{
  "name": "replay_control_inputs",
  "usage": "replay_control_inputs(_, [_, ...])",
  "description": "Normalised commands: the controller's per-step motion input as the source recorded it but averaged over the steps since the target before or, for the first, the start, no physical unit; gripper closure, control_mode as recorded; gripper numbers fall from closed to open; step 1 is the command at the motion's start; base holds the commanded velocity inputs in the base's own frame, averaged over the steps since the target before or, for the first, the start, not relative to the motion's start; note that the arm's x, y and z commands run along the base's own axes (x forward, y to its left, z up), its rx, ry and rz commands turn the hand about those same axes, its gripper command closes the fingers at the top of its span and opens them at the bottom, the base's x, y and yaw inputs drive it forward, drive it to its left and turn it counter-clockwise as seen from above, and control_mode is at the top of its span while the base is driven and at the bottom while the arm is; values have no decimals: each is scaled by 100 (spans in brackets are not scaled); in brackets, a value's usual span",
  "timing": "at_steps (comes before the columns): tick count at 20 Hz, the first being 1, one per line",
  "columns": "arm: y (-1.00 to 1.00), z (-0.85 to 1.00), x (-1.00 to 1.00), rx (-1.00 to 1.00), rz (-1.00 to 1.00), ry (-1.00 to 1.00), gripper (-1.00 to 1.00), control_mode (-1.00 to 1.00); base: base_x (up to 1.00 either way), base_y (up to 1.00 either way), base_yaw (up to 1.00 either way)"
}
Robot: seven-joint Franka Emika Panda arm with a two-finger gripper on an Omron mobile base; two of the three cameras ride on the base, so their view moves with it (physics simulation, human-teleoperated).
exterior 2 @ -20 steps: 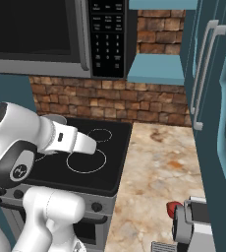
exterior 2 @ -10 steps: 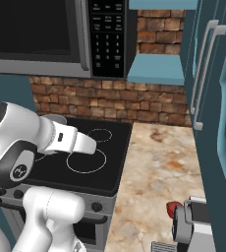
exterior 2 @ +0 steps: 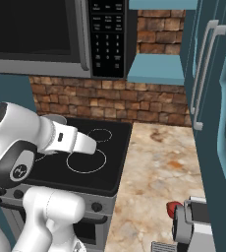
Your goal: Turn on the burner for the pot on the stove. Wait thirty seconds for the pot to heat up. Then add the onion to the pot.
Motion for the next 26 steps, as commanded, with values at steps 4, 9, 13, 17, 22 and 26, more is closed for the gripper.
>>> replay_control_inputs(4, [0,0,0,0,0,0,-100,-100,0,0,0])
replay_control_inputs(9, [0,0,0,0,0,0,-100,-100,0,0,0])
replay_control_inputs(13, [0,0,0,0,0,0,-100,-100,0,0,0])
replay_control_inputs(17, [0,0,0,0,0,0,-100,-100,0,0,0])
replay_control_inputs(22, [0,0,0,0,0,0,-100,-100,0,0,0])
replay_control_inputs(26, [0,0,0,0,0,0,-100,-100,0,0,0])
